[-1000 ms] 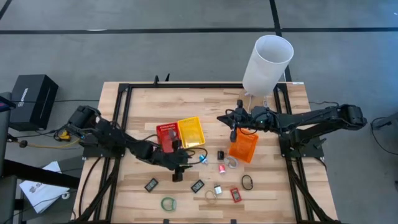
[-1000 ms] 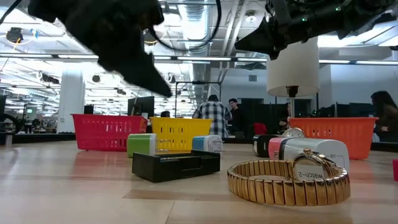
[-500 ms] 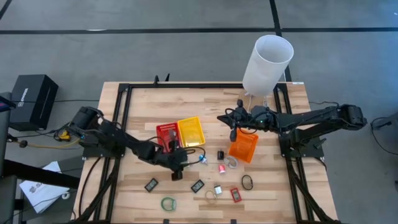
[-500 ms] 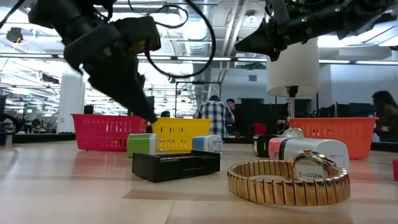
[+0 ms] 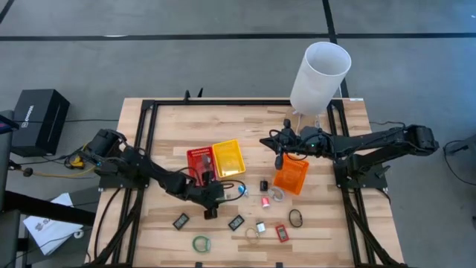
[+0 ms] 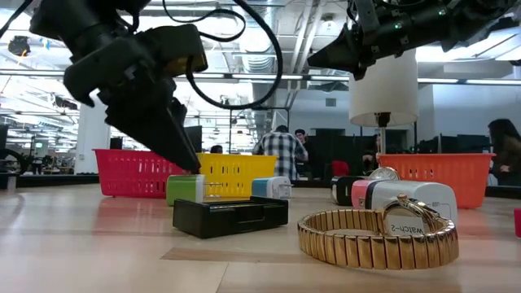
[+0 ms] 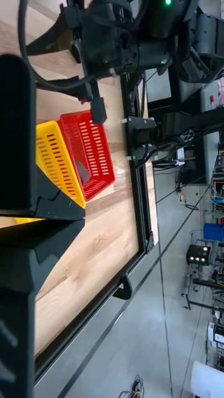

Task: Pick & Place Office items
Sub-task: Put the green charger adapter into the yellow bin

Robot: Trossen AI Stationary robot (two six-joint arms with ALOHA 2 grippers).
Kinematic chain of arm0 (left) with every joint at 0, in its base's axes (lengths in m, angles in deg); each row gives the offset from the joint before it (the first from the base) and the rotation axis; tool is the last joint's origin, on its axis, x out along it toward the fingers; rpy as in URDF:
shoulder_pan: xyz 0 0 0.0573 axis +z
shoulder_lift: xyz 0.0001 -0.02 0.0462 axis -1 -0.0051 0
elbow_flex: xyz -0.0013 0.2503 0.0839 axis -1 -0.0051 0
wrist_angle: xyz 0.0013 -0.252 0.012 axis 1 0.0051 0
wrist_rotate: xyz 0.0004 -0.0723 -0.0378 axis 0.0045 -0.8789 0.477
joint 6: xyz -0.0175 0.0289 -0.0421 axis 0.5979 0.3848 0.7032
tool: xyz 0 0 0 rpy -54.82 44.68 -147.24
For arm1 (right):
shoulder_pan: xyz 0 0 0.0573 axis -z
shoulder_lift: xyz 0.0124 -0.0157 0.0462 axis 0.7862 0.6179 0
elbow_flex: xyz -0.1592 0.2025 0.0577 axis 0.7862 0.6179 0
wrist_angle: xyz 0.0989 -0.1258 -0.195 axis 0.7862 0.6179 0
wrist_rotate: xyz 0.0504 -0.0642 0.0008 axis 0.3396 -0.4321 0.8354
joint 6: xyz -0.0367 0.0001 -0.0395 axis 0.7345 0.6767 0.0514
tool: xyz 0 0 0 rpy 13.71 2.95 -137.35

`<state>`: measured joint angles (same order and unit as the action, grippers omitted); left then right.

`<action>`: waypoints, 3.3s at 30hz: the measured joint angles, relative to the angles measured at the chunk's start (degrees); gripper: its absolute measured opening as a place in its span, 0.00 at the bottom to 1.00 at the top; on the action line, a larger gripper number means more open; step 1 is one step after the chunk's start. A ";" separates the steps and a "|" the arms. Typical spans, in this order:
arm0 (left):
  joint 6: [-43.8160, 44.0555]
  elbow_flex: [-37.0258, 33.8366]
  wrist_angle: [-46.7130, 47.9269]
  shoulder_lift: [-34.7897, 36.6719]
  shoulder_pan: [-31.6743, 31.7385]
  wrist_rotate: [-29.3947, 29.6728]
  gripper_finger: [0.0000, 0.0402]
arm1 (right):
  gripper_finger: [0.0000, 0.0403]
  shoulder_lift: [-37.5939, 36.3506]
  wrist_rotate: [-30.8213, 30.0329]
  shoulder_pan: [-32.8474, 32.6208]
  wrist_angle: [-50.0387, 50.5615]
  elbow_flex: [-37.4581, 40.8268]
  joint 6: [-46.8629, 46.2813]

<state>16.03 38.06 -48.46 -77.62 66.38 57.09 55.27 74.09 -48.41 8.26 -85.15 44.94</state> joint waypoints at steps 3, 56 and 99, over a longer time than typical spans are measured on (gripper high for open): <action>0.00 0.00 0.05 -1.28 -0.11 -0.07 0.47 | 0.00 0.00 0.00 0.00 0.02 0.00 -0.01; -18.72 5.14 -0.67 8.12 11.65 5.12 0.34 | 0.00 0.00 0.00 0.00 1.48 0.00 -0.04; -16.67 -10.08 -18.01 6.13 23.95 1.92 0.41 | 0.00 0.00 0.00 0.48 -0.52 -0.02 -2.09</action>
<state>-0.65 27.98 -66.47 -71.49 90.33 59.01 55.27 74.09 -47.93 7.74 -85.17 42.85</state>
